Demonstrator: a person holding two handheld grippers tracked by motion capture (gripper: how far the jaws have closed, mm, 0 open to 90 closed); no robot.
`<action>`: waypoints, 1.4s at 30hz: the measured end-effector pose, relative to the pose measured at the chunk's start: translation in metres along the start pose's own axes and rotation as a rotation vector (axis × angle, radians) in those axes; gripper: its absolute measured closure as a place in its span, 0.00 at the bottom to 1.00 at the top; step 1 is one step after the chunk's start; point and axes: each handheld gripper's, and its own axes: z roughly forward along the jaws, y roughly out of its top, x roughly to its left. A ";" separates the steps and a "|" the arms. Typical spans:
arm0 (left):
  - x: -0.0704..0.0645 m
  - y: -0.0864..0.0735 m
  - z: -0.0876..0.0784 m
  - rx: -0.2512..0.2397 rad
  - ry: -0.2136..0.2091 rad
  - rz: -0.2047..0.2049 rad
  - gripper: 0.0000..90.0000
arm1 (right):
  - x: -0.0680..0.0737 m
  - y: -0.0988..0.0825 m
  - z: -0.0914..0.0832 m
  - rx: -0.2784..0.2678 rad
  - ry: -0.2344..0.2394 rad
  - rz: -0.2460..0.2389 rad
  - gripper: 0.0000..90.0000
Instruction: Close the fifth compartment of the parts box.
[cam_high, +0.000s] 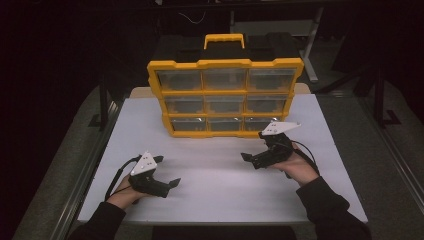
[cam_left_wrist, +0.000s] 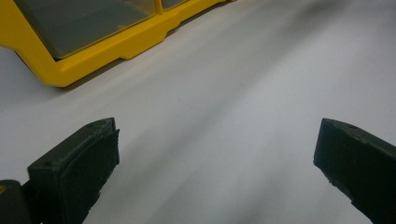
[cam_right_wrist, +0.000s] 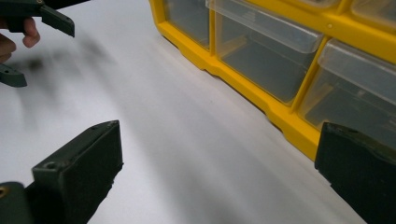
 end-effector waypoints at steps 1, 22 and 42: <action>0.000 0.000 0.000 0.000 -0.001 0.000 0.00 | 0.001 -0.001 0.000 -0.002 0.002 0.001 0.00; -0.001 0.001 0.000 0.001 -0.002 0.001 0.00 | 0.008 -0.039 -0.014 -0.006 -0.002 0.033 0.00; -0.002 0.001 0.000 0.005 -0.008 0.008 0.00 | 0.008 -0.074 -0.030 -0.024 -0.014 0.060 0.00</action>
